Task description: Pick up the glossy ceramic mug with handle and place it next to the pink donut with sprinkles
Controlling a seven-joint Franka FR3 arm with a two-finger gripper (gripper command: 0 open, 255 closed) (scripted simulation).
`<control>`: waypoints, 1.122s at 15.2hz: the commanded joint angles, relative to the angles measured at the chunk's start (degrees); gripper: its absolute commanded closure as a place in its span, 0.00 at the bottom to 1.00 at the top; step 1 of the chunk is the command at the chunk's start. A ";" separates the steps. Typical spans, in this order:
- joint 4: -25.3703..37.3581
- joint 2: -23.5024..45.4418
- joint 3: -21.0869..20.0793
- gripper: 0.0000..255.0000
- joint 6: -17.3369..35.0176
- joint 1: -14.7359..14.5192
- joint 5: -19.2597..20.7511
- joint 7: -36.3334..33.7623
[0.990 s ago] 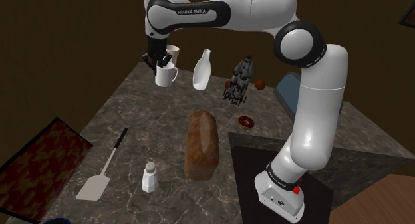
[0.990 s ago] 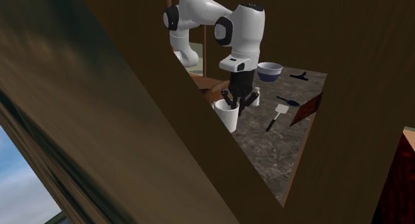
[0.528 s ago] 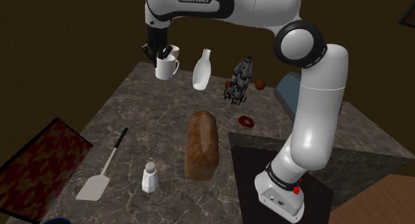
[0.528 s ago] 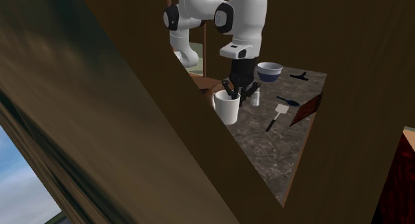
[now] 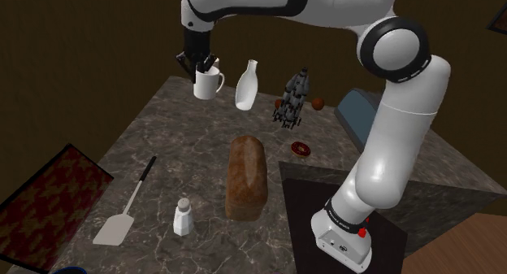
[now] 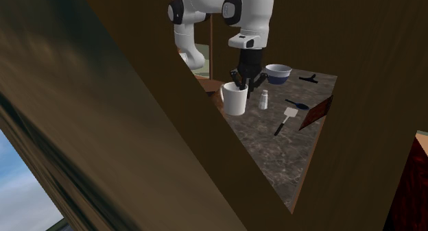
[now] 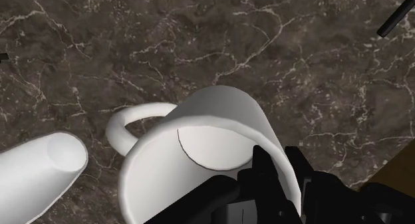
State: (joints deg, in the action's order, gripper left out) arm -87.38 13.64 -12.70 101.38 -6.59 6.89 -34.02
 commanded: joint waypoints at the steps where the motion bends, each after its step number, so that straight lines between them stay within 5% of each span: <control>1: -6.31 -4.44 -0.58 1.00 1.90 -0.31 -0.79 -1.18; 17: -36.09 -31.98 -6.68 1.00 4.61 -6.83 -9.07 -11.09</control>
State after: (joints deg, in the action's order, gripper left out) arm -122.14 -16.71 -18.95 106.23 -12.86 -1.53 -44.41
